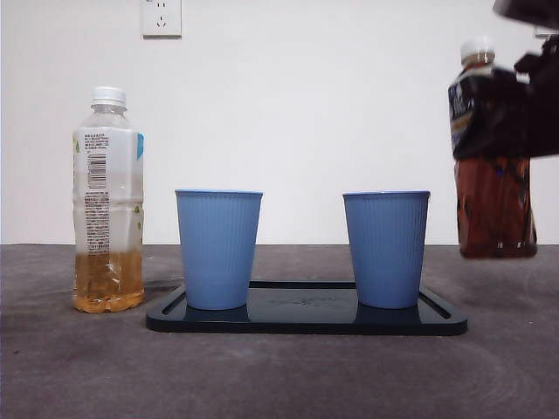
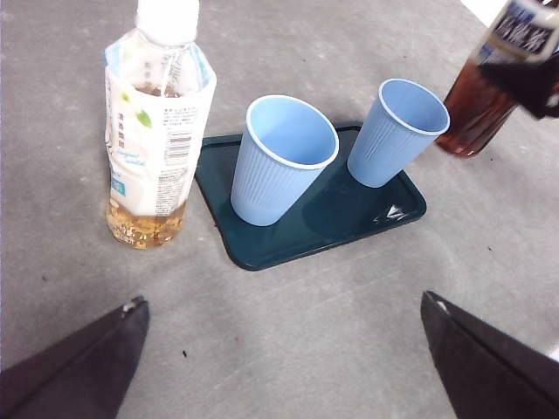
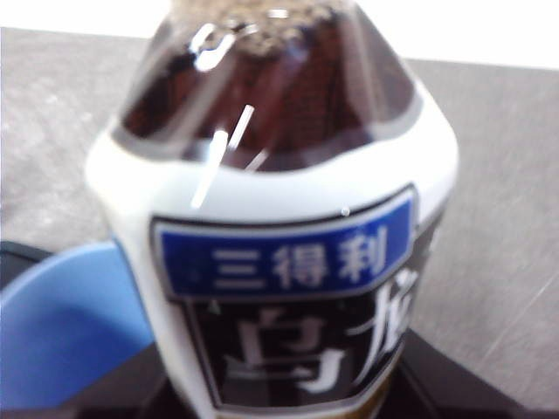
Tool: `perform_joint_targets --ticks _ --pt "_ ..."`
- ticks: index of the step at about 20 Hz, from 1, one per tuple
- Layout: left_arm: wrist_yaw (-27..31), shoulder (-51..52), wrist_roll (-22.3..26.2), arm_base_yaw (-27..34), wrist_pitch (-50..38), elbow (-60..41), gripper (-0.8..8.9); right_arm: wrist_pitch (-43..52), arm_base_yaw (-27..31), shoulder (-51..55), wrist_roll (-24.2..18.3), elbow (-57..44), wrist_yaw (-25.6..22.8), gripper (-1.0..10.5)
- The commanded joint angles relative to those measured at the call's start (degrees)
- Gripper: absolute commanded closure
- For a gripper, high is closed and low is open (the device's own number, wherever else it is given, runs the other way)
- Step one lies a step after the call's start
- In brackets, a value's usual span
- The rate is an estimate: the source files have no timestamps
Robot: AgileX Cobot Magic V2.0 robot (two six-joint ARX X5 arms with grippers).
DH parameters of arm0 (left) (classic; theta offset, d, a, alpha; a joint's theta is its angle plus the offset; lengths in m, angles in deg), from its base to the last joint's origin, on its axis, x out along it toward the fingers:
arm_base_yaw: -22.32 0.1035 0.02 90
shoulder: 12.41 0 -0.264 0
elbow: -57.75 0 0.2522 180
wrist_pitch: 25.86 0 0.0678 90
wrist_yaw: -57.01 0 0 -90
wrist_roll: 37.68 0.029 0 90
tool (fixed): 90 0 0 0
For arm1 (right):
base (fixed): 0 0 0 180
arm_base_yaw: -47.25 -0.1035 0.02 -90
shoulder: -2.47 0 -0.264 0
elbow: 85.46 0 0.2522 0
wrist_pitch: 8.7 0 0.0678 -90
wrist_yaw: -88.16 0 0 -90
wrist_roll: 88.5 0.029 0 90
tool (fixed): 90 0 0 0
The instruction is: Pour the drink into the cup
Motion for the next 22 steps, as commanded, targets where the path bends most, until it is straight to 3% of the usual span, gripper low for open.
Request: perform_joint_targets --ticks 1,10,18,22 --pt "0.07 -0.22 0.70 -0.15 -0.48 1.16 3.13 6.47 -0.02 -3.10 1.46 0.15 0.26 8.0" --pt "0.07 -0.22 0.70 -0.15 -0.42 1.16 3.13 12.26 -0.02 -11.26 -0.44 0.15 -0.39 7.4" --pt "1.51 -0.26 1.38 -0.15 -0.57 1.16 3.10 7.19 -0.04 -11.26 -0.96 0.15 -0.42 5.8" --pt "3.10 -0.28 1.73 -0.15 -2.49 1.14 2.43 4.90 -0.04 -11.19 -0.68 0.17 -0.42 5.2"
